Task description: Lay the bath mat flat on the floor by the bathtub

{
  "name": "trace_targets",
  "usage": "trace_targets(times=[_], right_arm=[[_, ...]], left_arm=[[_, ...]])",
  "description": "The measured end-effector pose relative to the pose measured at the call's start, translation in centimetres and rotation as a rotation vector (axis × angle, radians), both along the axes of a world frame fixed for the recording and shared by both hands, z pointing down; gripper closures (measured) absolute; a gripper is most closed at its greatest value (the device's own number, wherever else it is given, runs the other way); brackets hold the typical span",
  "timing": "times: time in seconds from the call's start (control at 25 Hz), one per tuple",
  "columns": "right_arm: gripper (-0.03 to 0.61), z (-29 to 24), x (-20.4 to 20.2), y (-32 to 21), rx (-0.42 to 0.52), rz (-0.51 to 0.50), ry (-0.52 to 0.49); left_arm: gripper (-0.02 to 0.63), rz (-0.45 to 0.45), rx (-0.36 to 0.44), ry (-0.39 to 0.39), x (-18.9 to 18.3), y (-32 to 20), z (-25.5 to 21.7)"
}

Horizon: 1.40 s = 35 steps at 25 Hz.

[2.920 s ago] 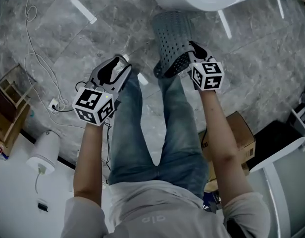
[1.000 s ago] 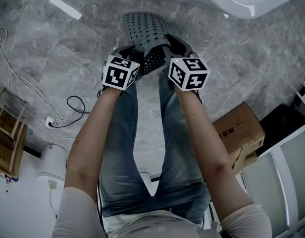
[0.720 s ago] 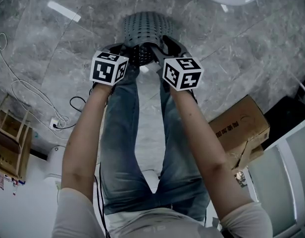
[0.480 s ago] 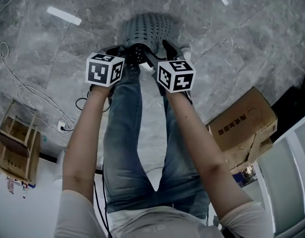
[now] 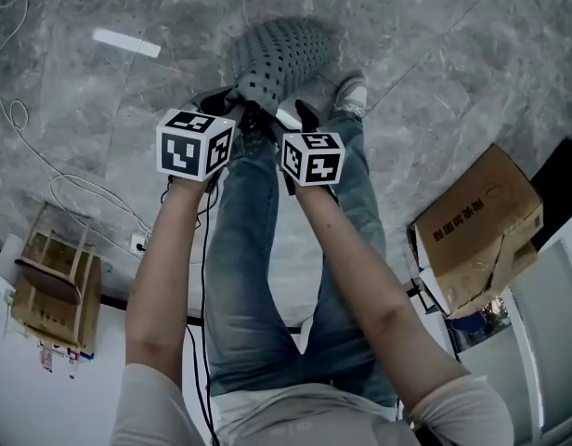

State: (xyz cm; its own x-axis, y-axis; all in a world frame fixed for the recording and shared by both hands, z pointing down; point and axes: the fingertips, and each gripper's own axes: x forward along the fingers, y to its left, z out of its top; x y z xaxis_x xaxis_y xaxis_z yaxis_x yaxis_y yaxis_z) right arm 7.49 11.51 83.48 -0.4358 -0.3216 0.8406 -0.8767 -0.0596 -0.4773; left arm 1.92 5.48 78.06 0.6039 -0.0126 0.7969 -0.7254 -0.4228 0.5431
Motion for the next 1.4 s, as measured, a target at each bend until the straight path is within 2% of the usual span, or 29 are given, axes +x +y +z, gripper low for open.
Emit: trace_targets(times=[0.12, 0.16, 0.36, 0.48, 0.6, 0.72, 0.88, 1.0, 1.24, 1.4], right_arm=[[0.477, -1.3, 0.4, -0.9, 0.067, -0.007, 0.022], [0.531, -1.8, 0.7, -1.4, 0.089, -0.010, 0.040], [0.532, -4.5, 3.5, -5.8, 0.184, -0.034, 0.150], [0.532, -7.6, 5.0, -9.7, 0.298, -0.115, 0.223], [0.531, -10.2, 5.2, -13.1, 0.398, -0.240, 0.315], [0.531, -10.1, 4.0, -14.4, 0.399, -0.285, 0.290], [0.515, -6.6, 2.4, -13.9, 0.333, -0.228, 0.191], [0.506, -3.5, 0.4, -12.6, 0.298, -0.247, 0.159], [0.503, 2.4, -3.1, -8.2, 0.176, -0.288, 0.086], [0.480, 5.0, -4.6, -4.6, 0.097, -0.324, 0.072]], left_arm=[[0.537, 0.052, 0.033, -0.014, -0.3, 0.1, -0.6], [0.537, 0.061, 0.045, -0.017, -0.6, -0.1, -0.7], [0.537, 0.101, 0.144, -0.051, -2.1, -2.5, -1.8], [0.535, 0.129, 0.225, -0.079, -3.0, -4.9, -3.2], [0.534, 0.205, 0.342, -0.123, -3.4, -7.2, -4.9], [0.525, 0.264, 0.417, -0.162, -4.1, -9.0, -5.1], [0.479, 0.295, 0.405, -0.156, -6.0, -9.5, -1.8], [0.474, 0.335, 0.361, -0.195, -8.0, -8.6, 2.4], [0.485, 0.294, 0.344, -0.157, -9.3, -7.3, 6.3], [0.479, 0.286, 0.262, -0.162, -10.0, -4.3, 8.5]])
